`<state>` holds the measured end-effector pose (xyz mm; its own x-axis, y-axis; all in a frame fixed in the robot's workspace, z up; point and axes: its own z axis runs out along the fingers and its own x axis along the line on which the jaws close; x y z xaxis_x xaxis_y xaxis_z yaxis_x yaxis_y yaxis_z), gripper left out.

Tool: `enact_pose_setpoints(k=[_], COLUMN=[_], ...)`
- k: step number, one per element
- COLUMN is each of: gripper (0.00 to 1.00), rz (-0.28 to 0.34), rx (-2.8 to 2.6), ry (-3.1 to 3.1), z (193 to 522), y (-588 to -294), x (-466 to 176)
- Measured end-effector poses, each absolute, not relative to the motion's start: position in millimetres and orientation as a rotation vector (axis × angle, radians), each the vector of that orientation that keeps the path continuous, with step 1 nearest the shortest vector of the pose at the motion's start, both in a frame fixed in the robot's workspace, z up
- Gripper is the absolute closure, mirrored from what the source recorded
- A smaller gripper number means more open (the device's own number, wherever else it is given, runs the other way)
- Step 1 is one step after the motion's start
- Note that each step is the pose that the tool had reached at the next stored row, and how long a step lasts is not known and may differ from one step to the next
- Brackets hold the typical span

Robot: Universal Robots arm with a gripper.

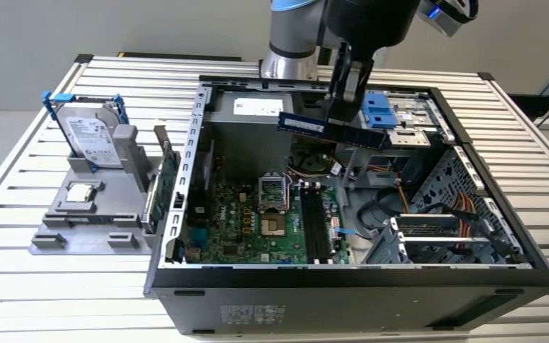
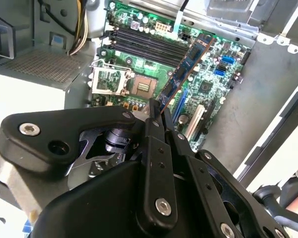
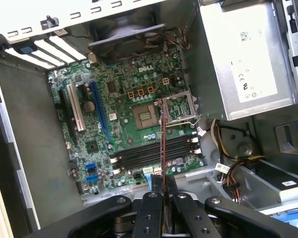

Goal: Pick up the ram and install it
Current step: 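Pick up the ram and move it above insertion slot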

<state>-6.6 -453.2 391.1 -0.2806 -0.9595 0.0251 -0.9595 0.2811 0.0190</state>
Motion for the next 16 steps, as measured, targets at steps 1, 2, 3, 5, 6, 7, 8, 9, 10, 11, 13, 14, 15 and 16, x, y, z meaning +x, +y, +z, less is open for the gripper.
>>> enact_pose_setpoints(k=[1,2,3,5,6,7,8,9,10,11,13,14,15,16], gripper=[1.0,1.0,1.0,1.0,1.0,1.0,1.0,1.0,1.0,1.0,1.0,1.0,1.0,1.0], rz=[0.0,0.0,0.0,-0.001,-0.001,-0.001,-0.001,-0.001,-0.001,-0.001,-0.002,-0.002,-0.002,-0.002], rx=[1.859,1.854,1.848,1.837,1.832,1.826,1.82,1.815,1.809,1.804,1.792,1.786,1.781,1.775], ry=[-2.493,-2.497,-2.501,-2.509,-2.513,-2.518,-2.522,-2.526,-2.53,-2.534,-2.542,-2.546,-2.55,-2.554], z=[391.1,391.1,391.1,391.1,391.1,391.1,391.1,391.1,391.1,391.1,391.1,391.1,391.1,391.1], y=[-453.2,-453.2,-453.2,-453.3,-453.2,-453.3,-453.3,-453.2,-453.2,-453.2,-453.3,-453.3,-453.3,-453.2], x=[-6.6,-6.6,-6.6,-6.6,-6.6,-6.6,-6.6,-6.6,-6.6,-6.6,-6.6,-6.6,-6.6,-6.6])
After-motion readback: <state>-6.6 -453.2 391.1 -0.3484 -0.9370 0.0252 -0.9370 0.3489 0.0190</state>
